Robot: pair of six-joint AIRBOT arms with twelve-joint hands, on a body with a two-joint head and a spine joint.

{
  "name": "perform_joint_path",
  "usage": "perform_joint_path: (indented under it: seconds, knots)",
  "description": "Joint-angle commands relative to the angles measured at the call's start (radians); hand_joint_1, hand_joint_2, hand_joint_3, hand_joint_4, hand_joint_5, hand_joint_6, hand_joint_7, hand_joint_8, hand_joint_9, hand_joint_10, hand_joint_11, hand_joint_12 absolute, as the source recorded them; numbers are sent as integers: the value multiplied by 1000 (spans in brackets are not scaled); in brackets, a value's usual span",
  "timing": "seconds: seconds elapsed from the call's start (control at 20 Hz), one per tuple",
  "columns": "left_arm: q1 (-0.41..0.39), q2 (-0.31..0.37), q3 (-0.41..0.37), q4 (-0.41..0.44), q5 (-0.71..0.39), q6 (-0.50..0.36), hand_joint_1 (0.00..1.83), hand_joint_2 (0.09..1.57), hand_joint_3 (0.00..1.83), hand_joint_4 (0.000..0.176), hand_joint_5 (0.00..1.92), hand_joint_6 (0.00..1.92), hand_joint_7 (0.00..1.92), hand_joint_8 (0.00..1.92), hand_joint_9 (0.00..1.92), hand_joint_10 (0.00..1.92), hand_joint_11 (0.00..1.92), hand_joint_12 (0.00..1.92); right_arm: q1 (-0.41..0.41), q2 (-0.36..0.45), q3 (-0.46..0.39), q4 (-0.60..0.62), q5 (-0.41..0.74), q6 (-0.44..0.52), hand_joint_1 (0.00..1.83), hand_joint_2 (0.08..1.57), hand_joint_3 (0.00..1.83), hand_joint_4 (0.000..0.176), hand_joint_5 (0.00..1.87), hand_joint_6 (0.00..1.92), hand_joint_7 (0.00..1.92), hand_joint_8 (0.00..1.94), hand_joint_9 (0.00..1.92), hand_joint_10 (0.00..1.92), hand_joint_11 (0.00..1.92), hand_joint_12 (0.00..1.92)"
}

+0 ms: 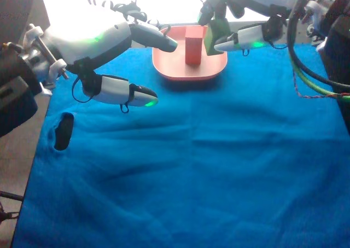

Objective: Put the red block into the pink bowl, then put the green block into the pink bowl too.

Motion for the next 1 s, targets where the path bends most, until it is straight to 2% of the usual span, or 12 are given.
perform_joint_path:
  seconds: [0.0, 0.05, 0.1, 0.2, 0.35, 0.5, 0.65, 0.75, 0.95]
  knots:
    - [-6, -1, -5, -24, -132, 0, 878, 917, 0, 0, 709, 1, 778, 9, 708, 19, 126, 786, 19, -5, 7, 23, 114, 0, 1287, 1054, 3, 0, 1151, 449, 1138, 954, 1026, 974, 741, 1499]
    - [-6, -1, -6, -24, -133, 0, 887, 909, 0, 0, 715, 3, 784, 10, 719, 22, 140, 796, 19, -9, 12, 23, 114, 0, 1287, 1058, 0, 0, 1146, 443, 1137, 963, 1071, 944, 763, 1527]
    - [-6, 0, -7, -25, -134, 0, 895, 910, 0, 0, 714, 2, 776, 6, 705, 14, 128, 794, 19, -13, 16, 23, 114, 0, 1285, 1072, 0, 0, 1123, 451, 1103, 1041, 1097, 1131, 871, 1612]
    - [-6, 2, -9, -27, -137, -1, 868, 905, 0, 0, 727, 7, 800, 14, 750, 29, 177, 818, 19, -22, 27, 23, 114, 0, 1291, 1053, 0, 0, 1084, 587, 1186, 859, 1171, 764, 929, 1271]
    - [-5, 3, -11, -29, -139, -1, 890, 904, 0, 0, 729, 6, 809, 14, 751, 23, 152, 812, 19, -25, 37, 33, 114, 0, 1298, 1035, 0, 0, 1105, 588, 1252, 717, 1317, 400, 995, 1133]
    - [-5, 6, -15, -29, -142, -1, 893, 909, 0, 0, 732, 1, 813, 3, 765, 6, 202, 762, 19, -30, 47, 47, 114, 0, 1289, 1041, 2, 0, 1074, 662, 1243, 714, 1395, 192, 1038, 1031]
    - [-5, 9, -18, -30, -142, -1, 874, 902, 0, 0, 740, 4, 816, 3, 776, 7, 226, 755, 19, -34, 50, 52, 113, 0, 1295, 1041, 0, 0, 1078, 627, 1248, 724, 1453, 161, 1086, 1047]
    - [-4, 10, -18, -32, -142, -1, 884, 911, 2, 0, 724, 0, 802, 0, 765, 1, 228, 752, 19, -35, 50, 53, 109, 0, 1291, 1044, 1, 0, 1055, 691, 1250, 701, 1422, 116, 1026, 1004]
    - [-3, 9, -18, -36, -142, -1, 866, 897, 0, 0, 736, 5, 809, 3, 770, 3, 226, 746, 19, -38, 51, 53, 103, 0, 1284, 1050, 0, 0, 1033, 741, 1242, 700, 1415, 77, 1026, 964]
